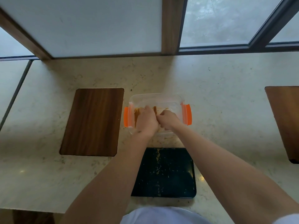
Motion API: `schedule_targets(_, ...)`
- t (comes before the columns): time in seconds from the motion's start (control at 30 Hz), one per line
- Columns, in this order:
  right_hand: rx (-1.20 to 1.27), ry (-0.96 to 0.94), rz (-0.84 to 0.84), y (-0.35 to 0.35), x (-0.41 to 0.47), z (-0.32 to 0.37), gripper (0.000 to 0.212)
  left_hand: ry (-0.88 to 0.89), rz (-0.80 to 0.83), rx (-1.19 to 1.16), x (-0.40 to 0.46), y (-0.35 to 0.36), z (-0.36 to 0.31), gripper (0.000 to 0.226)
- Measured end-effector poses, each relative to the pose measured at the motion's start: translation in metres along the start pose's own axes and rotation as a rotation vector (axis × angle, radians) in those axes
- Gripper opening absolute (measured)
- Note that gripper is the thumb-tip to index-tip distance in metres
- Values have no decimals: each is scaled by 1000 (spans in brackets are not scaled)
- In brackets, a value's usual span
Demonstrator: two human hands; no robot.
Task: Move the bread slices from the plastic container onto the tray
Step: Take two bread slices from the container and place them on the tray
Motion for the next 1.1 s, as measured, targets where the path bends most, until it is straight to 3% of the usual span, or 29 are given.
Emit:
schedule_targets(0.1, -6, 26, -3, -3, 4, -5, 38, 41, -29, 86, 4, 1, -6, 56)
schedule_targets(0.23, -5, 48, -4, -3, 4, -3, 17, 78, -68, 175, 5, 4, -8, 60)
schedule_targets(0.33, -31, 60, -1, -2, 5, 0, 11, 63, -52, 139, 5, 8, -1, 49)
schedule_targets(0.47, -68, 98, -2, -8, 2, 6, 9, 60, -9, 105, 10, 5, 0, 15)
schedule_targets(0.6, -128, 50, -59, -30, -10, 32, 10, 119, -53, 66, 9, -19, -16, 30)
schedule_targets(0.77, -198, -54, -97, -61, -50, 60, 13, 263, -200, 125, -17, -68, -37, 10)
schedule_targets(0.9, -166, -180, -177, -78, -98, 71, 14, 308, -265, -74, -58, -105, -20, 19)
schedule_targets(1.1, 73, -307, -207, -50, -174, 37, 9, 151, -319, -368, -130, -107, 79, 20)
Point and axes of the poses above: each hand's wrist, its own x-axis towards the middle knuckle, its own y-axis out of the palm, z = x × y, the point moved 10 cm from there along x, towards the middle knuckle
